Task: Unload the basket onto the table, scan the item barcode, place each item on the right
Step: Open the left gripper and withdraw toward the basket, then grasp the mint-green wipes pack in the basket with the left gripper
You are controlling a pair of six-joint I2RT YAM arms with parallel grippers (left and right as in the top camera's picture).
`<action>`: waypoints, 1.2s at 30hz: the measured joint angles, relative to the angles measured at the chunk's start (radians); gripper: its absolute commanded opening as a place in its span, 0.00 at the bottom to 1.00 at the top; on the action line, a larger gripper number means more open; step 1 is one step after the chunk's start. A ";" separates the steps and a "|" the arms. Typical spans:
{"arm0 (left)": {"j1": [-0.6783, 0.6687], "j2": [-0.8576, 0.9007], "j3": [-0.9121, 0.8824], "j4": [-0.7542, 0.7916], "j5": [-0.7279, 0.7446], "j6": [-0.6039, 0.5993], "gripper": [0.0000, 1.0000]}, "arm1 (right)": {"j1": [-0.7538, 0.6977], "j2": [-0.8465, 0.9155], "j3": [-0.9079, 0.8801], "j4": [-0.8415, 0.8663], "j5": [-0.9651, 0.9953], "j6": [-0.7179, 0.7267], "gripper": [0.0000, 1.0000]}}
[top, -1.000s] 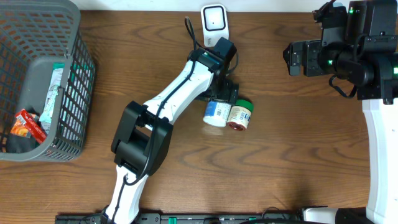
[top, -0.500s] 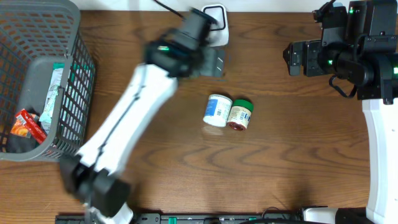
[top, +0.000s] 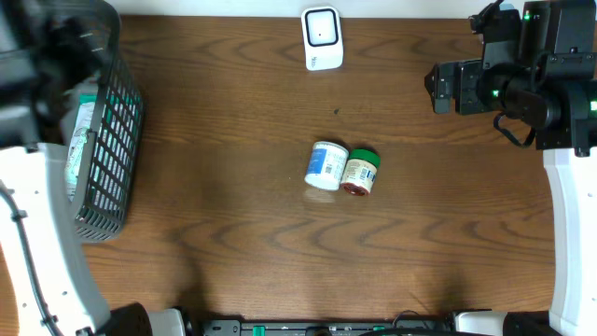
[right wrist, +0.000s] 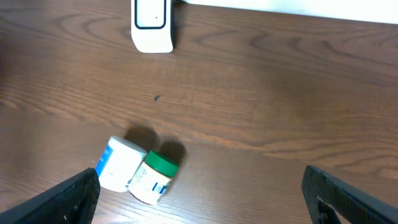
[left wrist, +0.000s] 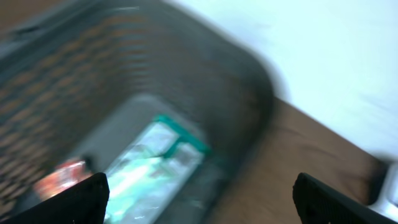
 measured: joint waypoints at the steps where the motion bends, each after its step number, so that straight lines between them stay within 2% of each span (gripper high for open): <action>1: 0.047 0.008 0.000 -0.012 -0.001 0.000 0.98 | 0.000 0.000 0.000 0.000 0.000 0.000 0.99; 6: 0.213 0.063 0.000 -0.069 0.010 0.018 0.98 | 0.000 0.000 0.000 0.000 0.000 0.000 0.99; 8: 0.283 0.111 0.000 -0.092 0.051 0.051 0.98 | 0.000 0.000 0.000 0.000 0.000 0.000 0.99; 13: 0.362 0.260 0.000 -0.119 0.183 0.161 0.98 | 0.000 0.000 0.000 0.000 0.000 0.000 0.99; 23: 0.386 0.538 0.000 -0.122 0.296 0.383 0.98 | 0.000 0.000 0.000 0.000 0.000 0.000 0.99; 36: 0.388 0.679 0.000 -0.075 0.309 0.464 0.99 | 0.000 0.000 0.000 0.000 0.000 0.000 0.99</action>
